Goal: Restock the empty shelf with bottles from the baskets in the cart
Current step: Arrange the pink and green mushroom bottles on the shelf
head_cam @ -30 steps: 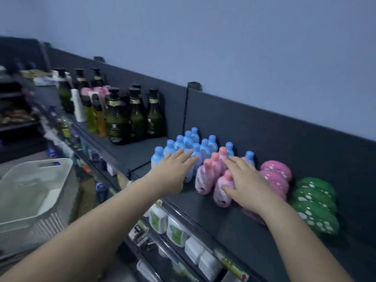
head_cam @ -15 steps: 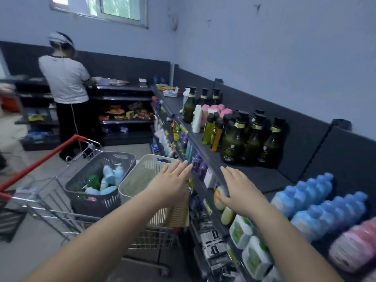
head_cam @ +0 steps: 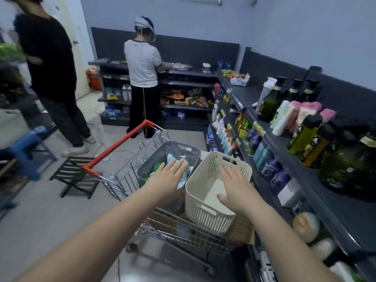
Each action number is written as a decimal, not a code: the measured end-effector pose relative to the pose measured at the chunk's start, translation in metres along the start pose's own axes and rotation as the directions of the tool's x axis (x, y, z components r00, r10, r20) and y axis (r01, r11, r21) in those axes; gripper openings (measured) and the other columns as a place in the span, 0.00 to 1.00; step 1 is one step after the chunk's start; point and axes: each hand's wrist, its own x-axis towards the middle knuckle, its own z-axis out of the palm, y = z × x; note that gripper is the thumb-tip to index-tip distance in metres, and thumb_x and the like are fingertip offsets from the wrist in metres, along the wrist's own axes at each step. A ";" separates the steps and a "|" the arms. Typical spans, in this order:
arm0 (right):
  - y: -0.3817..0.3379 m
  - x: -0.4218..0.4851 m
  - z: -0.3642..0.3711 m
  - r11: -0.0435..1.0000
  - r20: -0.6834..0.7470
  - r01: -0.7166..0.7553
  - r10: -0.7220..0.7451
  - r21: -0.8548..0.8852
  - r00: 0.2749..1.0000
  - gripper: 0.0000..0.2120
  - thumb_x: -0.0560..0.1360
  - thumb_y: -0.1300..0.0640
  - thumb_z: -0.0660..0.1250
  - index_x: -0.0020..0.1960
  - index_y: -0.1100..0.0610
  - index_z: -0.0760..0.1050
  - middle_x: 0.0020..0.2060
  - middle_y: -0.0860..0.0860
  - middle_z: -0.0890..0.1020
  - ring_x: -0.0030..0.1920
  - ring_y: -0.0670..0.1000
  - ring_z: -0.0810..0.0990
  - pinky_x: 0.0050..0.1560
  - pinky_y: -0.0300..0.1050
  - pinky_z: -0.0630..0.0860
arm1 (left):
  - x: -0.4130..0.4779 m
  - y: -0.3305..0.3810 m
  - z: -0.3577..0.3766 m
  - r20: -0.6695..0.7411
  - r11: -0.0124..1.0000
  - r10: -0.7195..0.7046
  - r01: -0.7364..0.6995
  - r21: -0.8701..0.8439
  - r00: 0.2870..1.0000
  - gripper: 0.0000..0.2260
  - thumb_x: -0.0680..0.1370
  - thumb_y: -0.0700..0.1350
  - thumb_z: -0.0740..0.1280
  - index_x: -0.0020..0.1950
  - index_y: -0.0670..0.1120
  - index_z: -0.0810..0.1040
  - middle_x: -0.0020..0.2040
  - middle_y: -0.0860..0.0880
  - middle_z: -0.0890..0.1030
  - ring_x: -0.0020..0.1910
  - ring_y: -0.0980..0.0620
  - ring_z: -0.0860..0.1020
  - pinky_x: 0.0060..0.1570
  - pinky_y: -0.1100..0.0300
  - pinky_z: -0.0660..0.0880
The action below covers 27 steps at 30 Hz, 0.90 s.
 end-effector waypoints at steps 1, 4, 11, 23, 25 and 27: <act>-0.006 0.011 0.004 1.000 0.010 0.020 -0.020 0.003 1.000 0.41 0.78 0.48 0.63 0.81 0.55 0.41 0.80 0.51 0.48 0.80 0.54 0.46 0.79 0.52 0.48 | 0.001 -0.011 0.001 0.012 1.000 -0.023 0.023 -0.004 1.000 0.37 0.80 0.62 0.56 0.80 0.49 0.39 0.81 0.50 0.40 0.79 0.49 0.41 0.77 0.48 0.45; -0.019 0.045 0.012 0.998 0.044 0.060 -0.061 0.017 0.997 0.40 0.78 0.51 0.63 0.81 0.55 0.41 0.80 0.51 0.46 0.80 0.53 0.43 0.79 0.51 0.45 | 0.007 -0.041 0.008 0.036 0.996 -0.085 0.086 -0.020 0.996 0.39 0.80 0.62 0.58 0.80 0.49 0.39 0.81 0.50 0.41 0.79 0.49 0.41 0.77 0.47 0.45; -0.034 0.134 0.032 0.984 0.093 0.174 -0.177 0.042 0.980 0.40 0.77 0.52 0.62 0.81 0.55 0.42 0.80 0.51 0.48 0.80 0.54 0.45 0.79 0.51 0.47 | 0.038 -0.097 0.031 0.056 0.978 -0.202 0.205 -0.042 0.978 0.38 0.80 0.57 0.61 0.80 0.51 0.39 0.80 0.52 0.40 0.79 0.49 0.40 0.78 0.48 0.44; -0.010 0.253 0.074 0.969 0.185 0.238 -0.247 0.069 0.951 0.40 0.79 0.50 0.64 0.81 0.55 0.43 0.80 0.51 0.46 0.80 0.55 0.45 0.78 0.50 0.47 | 0.127 -0.160 0.066 0.145 0.938 -0.319 0.334 -0.090 0.936 0.36 0.80 0.55 0.61 0.81 0.50 0.43 0.81 0.50 0.43 0.79 0.50 0.42 0.78 0.50 0.45; -0.011 0.263 0.082 0.963 0.208 0.259 -0.270 0.080 0.940 0.40 0.79 0.51 0.64 0.81 0.55 0.42 0.80 0.51 0.46 0.80 0.55 0.44 0.78 0.50 0.46 | 0.134 -0.166 0.075 0.161 0.939 -0.319 0.334 -0.078 0.934 0.36 0.80 0.55 0.61 0.81 0.50 0.43 0.81 0.50 0.43 0.79 0.50 0.43 0.78 0.50 0.45; -0.012 0.271 0.089 0.958 0.242 0.278 -0.288 0.078 0.926 0.40 0.79 0.50 0.63 0.81 0.56 0.42 0.80 0.52 0.45 0.80 0.55 0.44 0.77 0.49 0.44 | 0.142 -0.171 0.083 0.197 0.940 -0.318 0.336 -0.064 0.927 0.36 0.81 0.55 0.61 0.81 0.50 0.43 0.81 0.50 0.43 0.79 0.50 0.43 0.77 0.51 0.44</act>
